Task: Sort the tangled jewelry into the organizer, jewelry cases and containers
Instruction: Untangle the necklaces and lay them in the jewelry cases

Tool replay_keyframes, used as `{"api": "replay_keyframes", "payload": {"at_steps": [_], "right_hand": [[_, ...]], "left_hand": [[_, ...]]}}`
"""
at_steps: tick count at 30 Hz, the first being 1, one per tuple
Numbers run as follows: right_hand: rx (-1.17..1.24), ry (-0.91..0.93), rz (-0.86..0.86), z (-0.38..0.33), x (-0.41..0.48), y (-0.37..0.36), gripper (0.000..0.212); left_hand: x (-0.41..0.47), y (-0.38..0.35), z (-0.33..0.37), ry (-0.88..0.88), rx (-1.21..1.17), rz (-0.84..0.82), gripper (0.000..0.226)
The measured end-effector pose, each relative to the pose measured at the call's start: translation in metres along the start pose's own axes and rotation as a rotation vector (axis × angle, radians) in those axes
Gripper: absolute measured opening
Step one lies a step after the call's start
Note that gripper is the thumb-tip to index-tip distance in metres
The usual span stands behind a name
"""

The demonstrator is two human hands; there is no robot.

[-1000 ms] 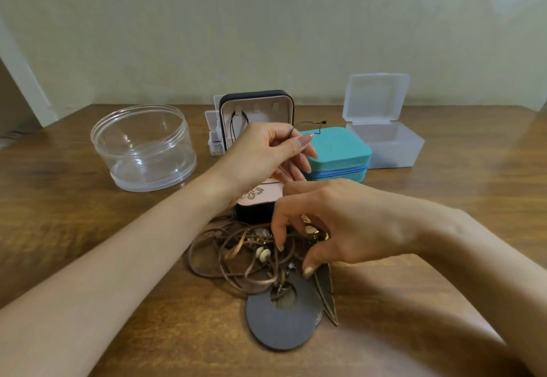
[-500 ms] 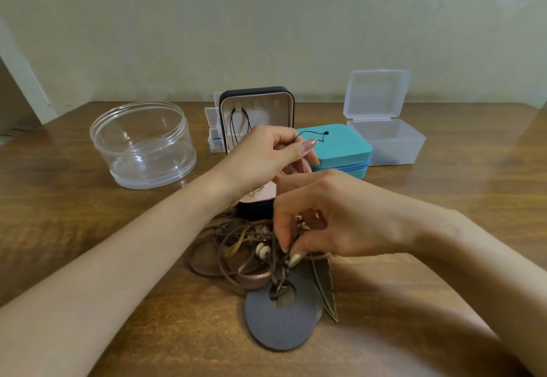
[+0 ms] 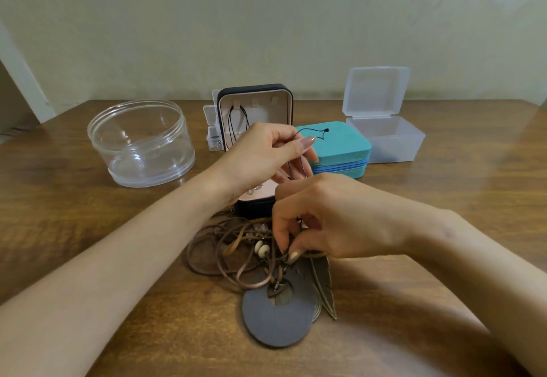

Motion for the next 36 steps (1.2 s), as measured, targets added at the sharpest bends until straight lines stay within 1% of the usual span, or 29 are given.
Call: {"api": "replay_keyframes", "payload": {"at_steps": [5, 10, 15, 20, 25, 30, 36], "right_hand": [[0.013, 0.013, 0.011, -0.0008, -0.0012, 0.0016, 0.012], [0.046, 0.015, -0.043, -0.0003, -0.0046, 0.0031, 0.018], [0.069, 0.021, -0.053, -0.0015, -0.0038, 0.0025, 0.016], [0.056, 0.006, -0.044, -0.0002, -0.0029, 0.0020, 0.012], [0.035, 0.024, -0.033, -0.0023, -0.0010, -0.0002, 0.015], [0.052, 0.035, -0.073, -0.0062, -0.0015, -0.0005, 0.021], [-0.004, 0.027, -0.064, -0.0059, -0.0003, -0.0018, 0.015]], "left_hand": [[0.0002, -0.0002, -0.0005, -0.003, -0.004, 0.007, 0.026], [0.0002, -0.0006, -0.0003, -0.004, -0.012, 0.003, 0.025], [0.0001, -0.0015, -0.0002, -0.006, -0.011, -0.002, 0.025], [0.0002, -0.0012, -0.0006, -0.002, -0.008, -0.004, 0.027], [0.0002, -0.0014, -0.0009, -0.001, -0.007, -0.006, 0.025], [0.0005, -0.0015, -0.0011, 0.009, 0.002, -0.014, 0.025], [0.0005, -0.0018, -0.0015, 0.012, 0.006, -0.017, 0.025]]}}
Point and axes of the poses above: each hand's wrist, its own x-axis towards the middle knuckle, its own y-axis out of the back of the hand, z = x × y, the point moved 1 cm from there along x, towards the middle knuckle, and after that the axes turned 13 degrees about -z, right-handed, at the moved point
